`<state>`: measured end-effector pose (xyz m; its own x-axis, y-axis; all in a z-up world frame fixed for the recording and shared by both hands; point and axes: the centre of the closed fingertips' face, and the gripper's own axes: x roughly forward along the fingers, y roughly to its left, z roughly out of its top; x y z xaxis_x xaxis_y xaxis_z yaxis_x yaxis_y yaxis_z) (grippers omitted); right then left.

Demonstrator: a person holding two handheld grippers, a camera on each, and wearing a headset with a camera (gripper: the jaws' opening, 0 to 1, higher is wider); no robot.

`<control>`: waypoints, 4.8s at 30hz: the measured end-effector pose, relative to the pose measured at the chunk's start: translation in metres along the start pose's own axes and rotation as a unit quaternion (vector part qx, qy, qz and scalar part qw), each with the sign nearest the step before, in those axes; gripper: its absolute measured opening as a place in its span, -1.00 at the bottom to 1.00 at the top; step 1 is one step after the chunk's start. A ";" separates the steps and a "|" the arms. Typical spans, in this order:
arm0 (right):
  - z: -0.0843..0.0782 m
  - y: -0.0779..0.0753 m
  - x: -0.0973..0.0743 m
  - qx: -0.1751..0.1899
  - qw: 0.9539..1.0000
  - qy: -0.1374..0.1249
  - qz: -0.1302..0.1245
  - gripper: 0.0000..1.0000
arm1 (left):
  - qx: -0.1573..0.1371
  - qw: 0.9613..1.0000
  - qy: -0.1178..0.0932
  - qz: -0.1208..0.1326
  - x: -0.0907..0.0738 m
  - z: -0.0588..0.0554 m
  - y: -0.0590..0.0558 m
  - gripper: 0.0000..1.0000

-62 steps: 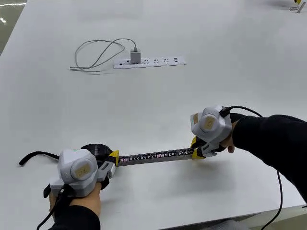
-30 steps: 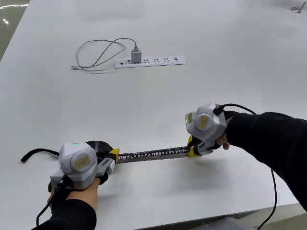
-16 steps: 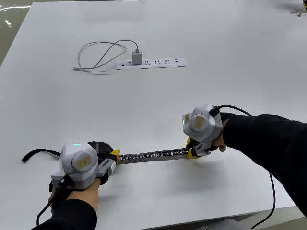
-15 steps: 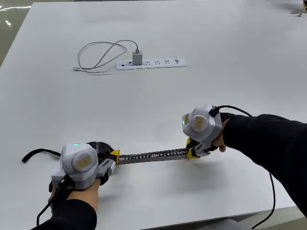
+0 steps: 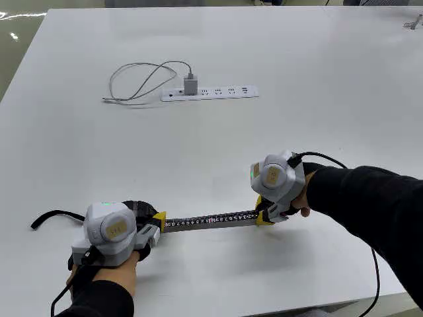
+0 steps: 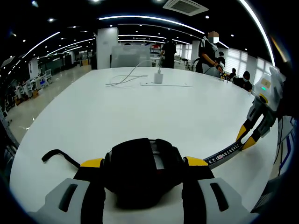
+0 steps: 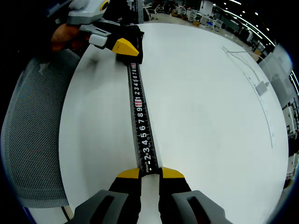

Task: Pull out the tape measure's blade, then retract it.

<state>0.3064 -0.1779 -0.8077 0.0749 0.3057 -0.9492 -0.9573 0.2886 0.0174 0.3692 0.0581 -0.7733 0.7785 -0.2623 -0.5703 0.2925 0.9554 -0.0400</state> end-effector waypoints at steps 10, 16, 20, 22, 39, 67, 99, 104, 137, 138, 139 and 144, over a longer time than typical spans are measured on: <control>0.003 0.000 0.001 0.003 1.000 0.001 -0.001 -0.81 | 0.002 1.000 0.000 0.000 0.000 0.000 0.000 0.25; 0.004 0.001 0.001 -0.006 1.000 -0.003 0.003 -0.80 | 0.004 1.000 0.002 0.000 0.000 -0.001 -0.001 0.25; 0.006 0.001 0.002 -0.007 1.000 -0.003 0.005 -0.80 | 0.004 1.000 0.004 0.000 0.000 -0.001 -0.001 0.25; 0.006 0.001 0.002 -0.011 1.000 -0.004 0.005 -0.80 | 0.004 1.000 0.004 0.000 0.000 -0.001 -0.001 0.25; 0.012 0.001 0.005 -0.006 1.000 -0.006 0.003 -0.80 | 0.007 1.000 0.003 -0.001 0.000 -0.001 0.000 0.24; 0.021 0.002 0.007 -0.016 1.000 -0.008 0.008 -0.80 | 0.006 1.000 0.006 -0.004 0.001 -0.002 0.000 0.24; 0.033 0.004 0.012 -0.032 0.999 -0.011 0.008 -0.80 | 0.013 1.000 0.017 -0.012 0.002 -0.002 -0.001 0.25; 0.035 0.004 0.012 -0.037 0.999 -0.012 0.013 -0.81 | 0.010 1.000 0.016 -0.012 0.001 -0.002 -0.001 0.25; 0.045 0.006 0.015 -0.028 1.000 -0.007 0.008 -0.81 | 0.012 1.000 0.021 -0.015 0.002 -0.003 -0.001 0.25; 0.045 0.005 0.015 -0.030 1.000 -0.007 0.008 -0.81 | 0.012 1.000 0.021 -0.015 0.002 -0.003 -0.001 0.25; 0.046 0.005 0.015 -0.031 0.999 -0.007 0.009 -0.81 | 0.012 1.000 0.020 -0.015 0.002 -0.003 -0.001 0.25; 0.047 0.005 0.016 -0.030 0.999 -0.006 0.008 -0.81 | 0.013 1.000 0.021 -0.014 0.002 -0.003 -0.001 0.25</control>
<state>0.3156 -0.1292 -0.8079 0.0631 0.3210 -0.9450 -0.9735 0.2282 0.0126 0.3691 0.0573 -0.7765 0.7460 -0.2830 -0.6028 0.3292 0.9436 -0.0357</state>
